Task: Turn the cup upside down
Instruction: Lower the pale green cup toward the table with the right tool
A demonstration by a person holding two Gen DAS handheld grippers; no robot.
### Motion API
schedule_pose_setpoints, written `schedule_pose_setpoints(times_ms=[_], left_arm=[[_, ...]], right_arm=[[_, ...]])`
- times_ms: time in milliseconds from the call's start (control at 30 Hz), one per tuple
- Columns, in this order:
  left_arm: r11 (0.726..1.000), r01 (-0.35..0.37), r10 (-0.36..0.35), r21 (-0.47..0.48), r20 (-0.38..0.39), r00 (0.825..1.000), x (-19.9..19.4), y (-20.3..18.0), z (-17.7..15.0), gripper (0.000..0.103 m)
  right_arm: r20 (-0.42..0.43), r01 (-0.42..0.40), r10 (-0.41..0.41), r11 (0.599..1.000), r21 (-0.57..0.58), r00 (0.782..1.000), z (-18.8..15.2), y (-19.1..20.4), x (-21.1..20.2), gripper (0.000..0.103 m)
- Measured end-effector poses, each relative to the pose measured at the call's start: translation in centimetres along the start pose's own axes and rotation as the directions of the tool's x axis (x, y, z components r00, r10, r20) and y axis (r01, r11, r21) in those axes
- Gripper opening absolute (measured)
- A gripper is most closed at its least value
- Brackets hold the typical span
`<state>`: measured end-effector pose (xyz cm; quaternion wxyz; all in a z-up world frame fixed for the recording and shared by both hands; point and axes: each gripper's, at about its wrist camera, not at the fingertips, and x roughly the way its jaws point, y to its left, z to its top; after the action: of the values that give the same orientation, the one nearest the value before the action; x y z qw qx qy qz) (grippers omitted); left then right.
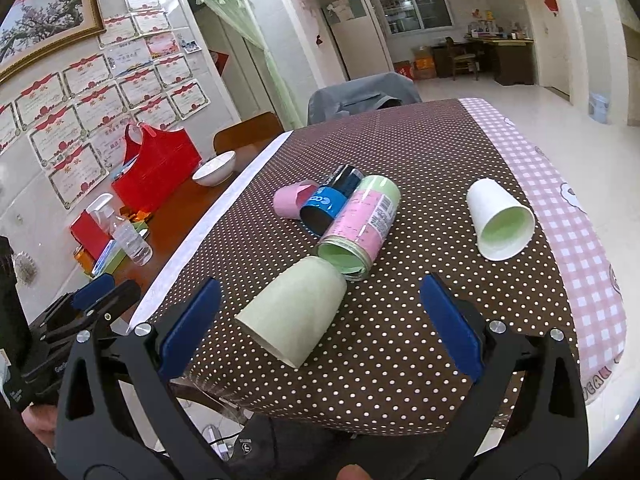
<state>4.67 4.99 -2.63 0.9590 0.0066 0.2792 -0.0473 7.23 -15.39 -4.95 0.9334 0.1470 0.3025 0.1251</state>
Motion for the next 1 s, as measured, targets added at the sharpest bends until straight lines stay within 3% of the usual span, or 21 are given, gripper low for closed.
schedule_pose_setpoints(times_ms=[133, 333, 633, 1000], left_arm=[[1.000, -0.009, 0.009, 0.002, 0.011, 1.000, -0.1, 0.4, 0.0, 0.078], [1.000, -0.022, 0.021, 0.020, 0.018, 1.000, 0.4, 1.2, 0.3, 0.078], [0.999, -0.033, 0.032, 0.034, 0.011, 0.999, 3.2, 3.1, 0.7, 0.078], [0.999, 0.031, -0.029, 0.029, -0.043, 0.999, 7.8, 4.7, 1.5, 0.078]], right_arm=[[-0.024, -0.009, 0.009, 1.000, -0.010, 1.000, 0.2, 0.6, 0.7, 0.097], [-0.129, -0.059, 0.066, 0.996, 0.061, 0.989, 0.9, 0.5, 3.2, 0.097], [-0.341, -0.062, 0.140, 0.971, 0.230, 0.929, 1.8, -0.4, 9.3, 0.097], [-0.497, 0.061, 0.124, 0.939, 0.339, 0.859, 2.3, -1.0, 13.9, 0.097]])
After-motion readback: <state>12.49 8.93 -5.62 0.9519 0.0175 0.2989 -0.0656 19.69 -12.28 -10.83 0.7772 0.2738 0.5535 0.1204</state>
